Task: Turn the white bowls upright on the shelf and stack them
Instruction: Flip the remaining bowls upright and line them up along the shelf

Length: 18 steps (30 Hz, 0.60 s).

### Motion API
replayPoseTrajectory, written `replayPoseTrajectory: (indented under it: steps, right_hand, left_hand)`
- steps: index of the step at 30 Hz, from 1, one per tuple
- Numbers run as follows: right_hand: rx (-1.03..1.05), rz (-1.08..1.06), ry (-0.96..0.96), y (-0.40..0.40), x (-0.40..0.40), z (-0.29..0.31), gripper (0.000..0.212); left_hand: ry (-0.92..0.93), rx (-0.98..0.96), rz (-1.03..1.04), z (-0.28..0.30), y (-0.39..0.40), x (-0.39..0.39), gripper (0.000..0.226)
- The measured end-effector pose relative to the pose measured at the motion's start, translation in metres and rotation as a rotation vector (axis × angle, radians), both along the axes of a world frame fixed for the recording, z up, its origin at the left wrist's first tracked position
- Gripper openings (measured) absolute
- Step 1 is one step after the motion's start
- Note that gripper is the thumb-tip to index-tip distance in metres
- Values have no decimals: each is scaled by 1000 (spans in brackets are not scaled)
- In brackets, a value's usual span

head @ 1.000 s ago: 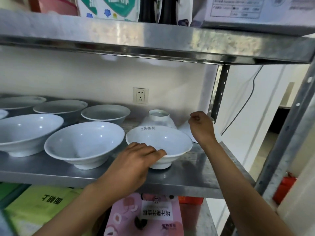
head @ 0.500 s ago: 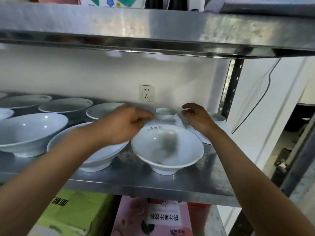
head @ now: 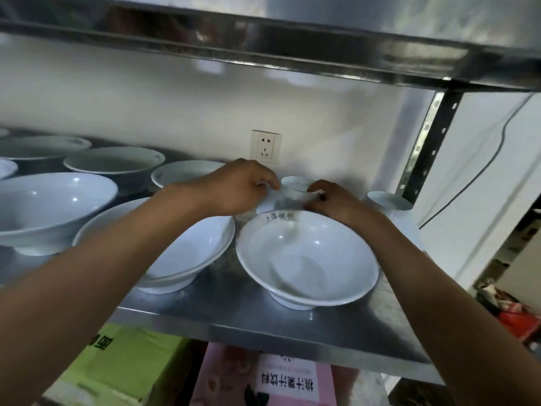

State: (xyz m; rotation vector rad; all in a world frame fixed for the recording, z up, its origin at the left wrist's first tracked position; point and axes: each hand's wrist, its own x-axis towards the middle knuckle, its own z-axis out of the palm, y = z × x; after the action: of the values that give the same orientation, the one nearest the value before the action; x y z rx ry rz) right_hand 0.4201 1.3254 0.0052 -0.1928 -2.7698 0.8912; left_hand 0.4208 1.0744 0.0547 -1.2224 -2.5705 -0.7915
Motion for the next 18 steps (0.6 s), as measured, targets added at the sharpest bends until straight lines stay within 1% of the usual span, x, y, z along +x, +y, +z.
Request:
replayPoseTrajectory:
  steps: [3,7,15,18]
  right_hand:
    - [36,-28,33,-2,-5,1,23]
    - [100,-60,44,-4,-9,-2,32]
    - [179,-63,-29,0,-10,-1,43]
    - [161,-88,-18,0,-12,1,47]
  left_hand:
    - [32,15,25,7,0,-6,31]
    - [36,-8,40,7,-3,-14,28]
    - [22,-35,130,3,-3,-24,27]
    - [74,-50,129,-1,-3,-20,25]
